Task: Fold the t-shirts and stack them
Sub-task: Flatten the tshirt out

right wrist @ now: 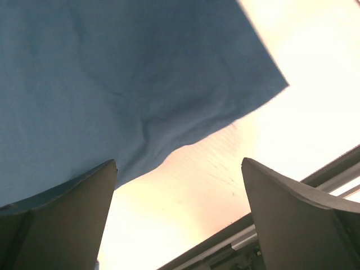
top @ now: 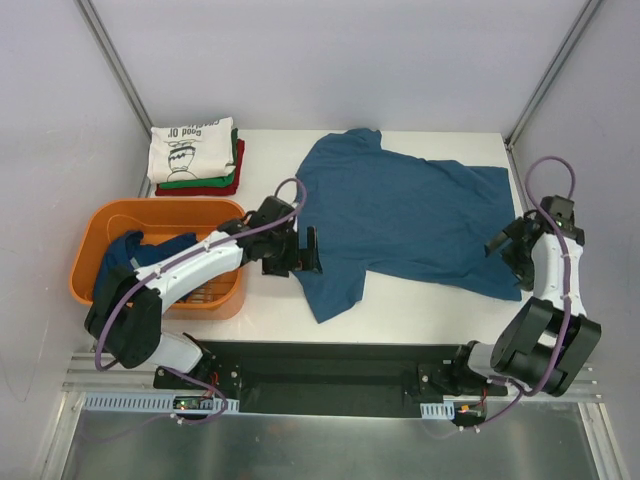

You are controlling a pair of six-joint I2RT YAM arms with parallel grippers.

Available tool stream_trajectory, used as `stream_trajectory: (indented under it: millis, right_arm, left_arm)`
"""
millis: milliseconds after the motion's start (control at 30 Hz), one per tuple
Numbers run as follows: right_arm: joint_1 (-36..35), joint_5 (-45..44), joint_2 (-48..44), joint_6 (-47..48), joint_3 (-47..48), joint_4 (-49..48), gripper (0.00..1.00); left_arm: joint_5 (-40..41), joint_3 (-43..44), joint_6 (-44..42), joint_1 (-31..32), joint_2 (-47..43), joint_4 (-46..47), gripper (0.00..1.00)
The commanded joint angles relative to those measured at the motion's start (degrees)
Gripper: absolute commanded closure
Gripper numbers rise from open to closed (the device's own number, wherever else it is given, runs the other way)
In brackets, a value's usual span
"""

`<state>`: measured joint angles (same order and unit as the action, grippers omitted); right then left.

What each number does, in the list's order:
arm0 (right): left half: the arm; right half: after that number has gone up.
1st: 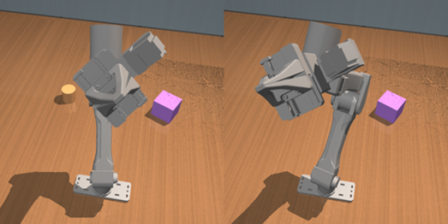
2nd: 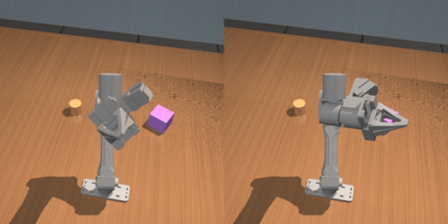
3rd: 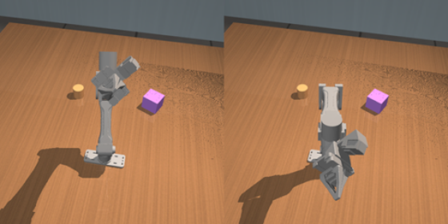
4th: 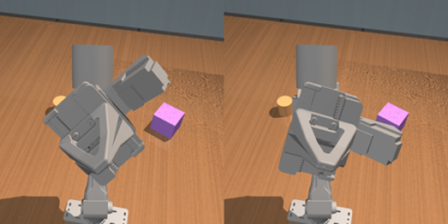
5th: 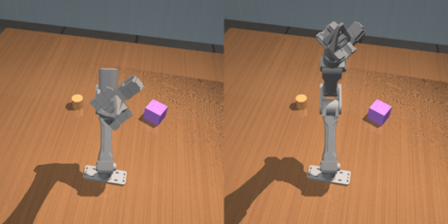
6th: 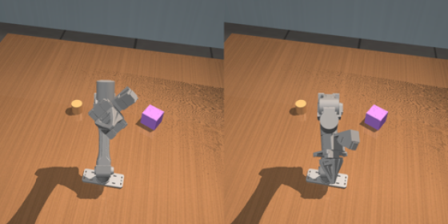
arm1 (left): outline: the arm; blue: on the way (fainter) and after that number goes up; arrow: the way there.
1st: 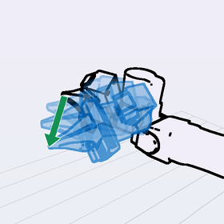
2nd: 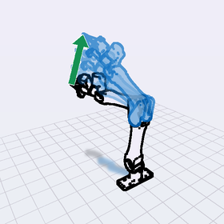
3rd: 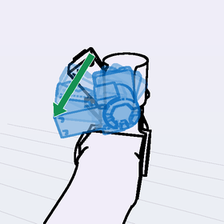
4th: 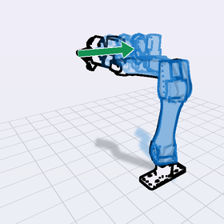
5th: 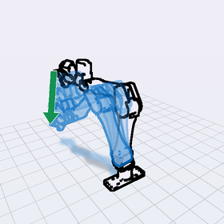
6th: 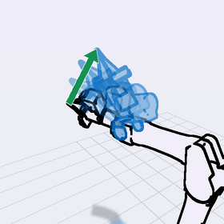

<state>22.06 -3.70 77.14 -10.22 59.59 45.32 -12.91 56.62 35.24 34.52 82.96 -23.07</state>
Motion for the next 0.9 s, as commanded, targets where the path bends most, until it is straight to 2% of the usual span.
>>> stream_trajectory:
  millis: [0,133,200,333,367,433,467,667,700,767,800,833,867]
  right_arm:
    - [6.92,2.64,-3.48,-2.79,-6.58,-2.07,0.03]
    - [8.43,2.21,-4.37,-3.49,-8.88,-4.10,0.03]
    - [8.52,2.39,-4.46,-3.75,-9.05,-4.62,0.03]
    - [8.52,2.56,-4.72,-4.02,-9.49,-6.03,0.03]
    - [8.52,2.65,-4.55,-3.93,-9.67,-6.29,0.03]
    - [8.52,2.48,-4.55,-4.11,-10.02,-6.47,0.03]
    - [8.61,2.39,-4.37,-4.02,-10.02,-6.56,0.03]
    - [9.57,1.16,-4.37,-4.63,-10.46,-6.65,0.03]
    - [9.75,1.24,-4.46,-4.64,-10.55,-6.74,0.03]
    - [10.10,1.16,-4.63,-4.72,-10.64,-6.74,0.03]
    - [10.28,0.89,-4.63,-4.81,-10.64,-6.74,0.03]
    - [10.54,0.81,-4.55,-4.81,-10.72,-6.82,0.03]
    - [10.63,0.54,-4.55,-4.90,-10.73,-6.82,0.03]
  left_arm:
    - [-2.13,-4.32,2.63,5.10,-1.48,-1.63,0.01]
    - [-1.42,-5.73,5.00,11.69,0.09,-1.19,0.01]
    - [-1.51,-6.87,6.67,13.02,1.50,0.12,0.04]
    - [-0.55,-7.31,8.26,14.17,4.49,2.49,0.21]
    - [0.07,-6.88,8.17,14.17,5.71,2.85,0.30]
    - [-0.19,-5.30,7.65,14.26,7.99,3.73,0.33]
    - [-0.62,-4.94,7.56,14.26,8.62,3.91,0.40]
    - [-1.60,-3.62,6.86,14.34,13.10,4.00,0.53]
    - [-1.42,-3.45,6.94,14.34,13.45,3.82,0.61]
    - [-1.33,-2.66,7.38,14.34,14.77,2.60,0.70]
    - [-0.72,-2.39,7.38,14.69,14.95,2.16,0.89]
    - [0.15,-1.96,7.56,14.87,14.78,1.54,1.00]
    - [0.95,-1.78,7.65,15.05,14.25,-0.55,1.00]
